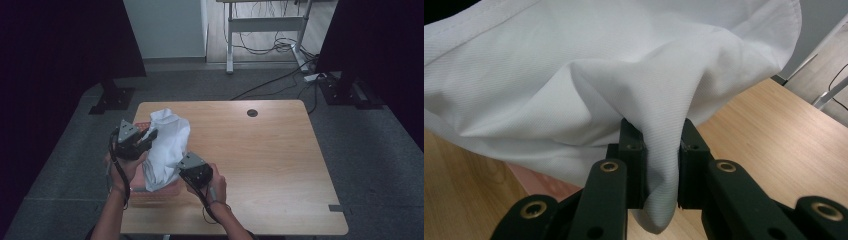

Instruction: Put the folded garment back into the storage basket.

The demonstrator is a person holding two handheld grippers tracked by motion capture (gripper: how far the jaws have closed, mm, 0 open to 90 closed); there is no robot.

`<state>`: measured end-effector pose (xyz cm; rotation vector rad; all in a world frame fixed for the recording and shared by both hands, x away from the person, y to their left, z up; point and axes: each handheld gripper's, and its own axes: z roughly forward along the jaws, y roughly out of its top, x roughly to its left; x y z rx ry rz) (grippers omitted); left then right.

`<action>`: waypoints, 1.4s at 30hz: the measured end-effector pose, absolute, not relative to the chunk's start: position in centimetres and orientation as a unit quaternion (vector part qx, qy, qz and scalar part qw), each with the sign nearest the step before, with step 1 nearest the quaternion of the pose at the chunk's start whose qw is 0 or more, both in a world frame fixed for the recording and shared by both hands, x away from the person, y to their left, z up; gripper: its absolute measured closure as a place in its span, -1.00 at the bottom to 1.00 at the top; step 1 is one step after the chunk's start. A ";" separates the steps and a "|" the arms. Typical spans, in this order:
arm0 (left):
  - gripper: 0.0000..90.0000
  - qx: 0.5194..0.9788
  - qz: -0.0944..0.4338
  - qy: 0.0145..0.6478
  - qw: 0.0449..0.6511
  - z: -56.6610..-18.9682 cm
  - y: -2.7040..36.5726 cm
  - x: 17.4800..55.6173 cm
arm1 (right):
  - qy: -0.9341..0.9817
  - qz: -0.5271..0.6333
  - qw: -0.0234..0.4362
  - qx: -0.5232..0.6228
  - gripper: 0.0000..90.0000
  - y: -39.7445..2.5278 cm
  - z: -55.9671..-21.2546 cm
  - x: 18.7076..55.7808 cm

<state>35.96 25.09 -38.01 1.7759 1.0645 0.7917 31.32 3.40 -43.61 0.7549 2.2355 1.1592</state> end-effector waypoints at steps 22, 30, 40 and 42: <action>0.62 0.716 0.317 0.448 0.432 -39.5 28.5 37.1 | 0.829 0.422 0.240 0.276 0.71 7.0 -45.0 32.8; 0.62 0.715 0.316 0.453 0.429 -39.9 29.0 37.3 | 0.832 0.422 0.232 0.276 0.71 7.7 -45.4 33.2; -0.07 0.709 0.309 0.479 0.415 -41.9 29.1 38.1 | 0.841 0.408 0.208 0.288 -0.05 8.0 -46.2 34.1; -0.25 0.707 0.300 0.489 0.413 -42.6 29.1 38.1 | 0.832 0.417 0.210 0.300 -0.27 7.5 -46.6 34.3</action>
